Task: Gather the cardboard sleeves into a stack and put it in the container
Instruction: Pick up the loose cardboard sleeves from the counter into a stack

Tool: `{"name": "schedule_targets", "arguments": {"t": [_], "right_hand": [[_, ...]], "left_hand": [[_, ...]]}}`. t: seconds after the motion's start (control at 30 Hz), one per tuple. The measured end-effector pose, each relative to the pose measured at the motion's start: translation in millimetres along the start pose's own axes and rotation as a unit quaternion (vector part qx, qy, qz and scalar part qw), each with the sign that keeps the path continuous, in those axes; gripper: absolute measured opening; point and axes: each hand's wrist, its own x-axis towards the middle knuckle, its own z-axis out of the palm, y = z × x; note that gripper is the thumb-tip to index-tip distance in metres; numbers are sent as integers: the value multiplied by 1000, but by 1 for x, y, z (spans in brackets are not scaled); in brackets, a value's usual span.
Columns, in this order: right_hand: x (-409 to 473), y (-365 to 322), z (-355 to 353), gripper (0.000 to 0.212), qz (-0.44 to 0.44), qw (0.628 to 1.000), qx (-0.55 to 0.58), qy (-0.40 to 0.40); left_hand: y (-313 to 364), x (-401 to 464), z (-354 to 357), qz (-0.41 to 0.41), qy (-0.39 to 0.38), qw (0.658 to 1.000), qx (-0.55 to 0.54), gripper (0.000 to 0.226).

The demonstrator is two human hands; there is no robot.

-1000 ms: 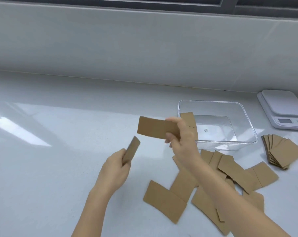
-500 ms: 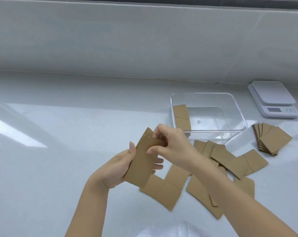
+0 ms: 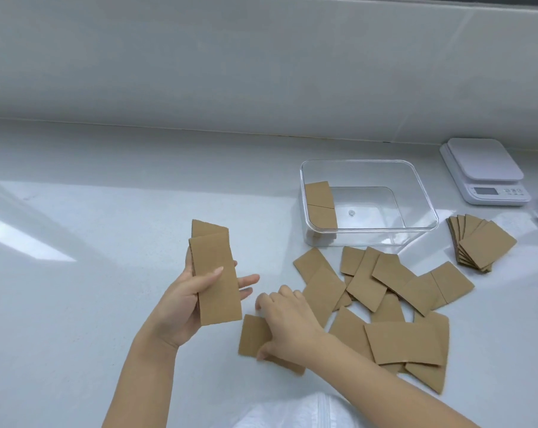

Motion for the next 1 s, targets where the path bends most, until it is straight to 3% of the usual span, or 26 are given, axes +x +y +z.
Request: {"name": "schedule_targets", "arguments": {"t": [0.17, 0.27, 0.33, 0.43, 0.53, 0.6, 0.7, 0.83, 1.0], "right_hand": [[5, -11, -2, 41, -50, 998, -23, -9], [-3, -11, -4, 21, -82, 994, 50, -51], [-9, -1, -9, 22, -53, 985, 152, -57], [-20, 24, -28, 26, 39, 942, 334, 13], [-29, 62, -49, 34, 112, 908, 397, 70], [-35, 87, -63, 31, 103, 939, 325, 39], [-40, 102, -73, 29, 71, 990, 112, -53], [-29, 76, -63, 42, -21, 993, -70, -90], [-2, 62, -45, 72, -55, 988, -119, -86]], "left_hand": [[-4, 3, 1, 40, 23, 998, 52, 30], [-4, 7, 1, 54, 45, 997, 22, 30], [-5, 7, 0, 51, 56, 997, -12, 29], [-4, 5, -3, 38, 67, 995, -60, 30], [-5, 3, -6, 16, 63, 996, -68, 25], [-7, 3, -5, -2, 60, 996, -62, 24], [-10, 6, -2, -25, 62, 997, -39, 26], [-14, 9, 5, -46, 45, 997, -32, 28], [-16, 5, 7, -49, 28, 998, -22, 28]]}}
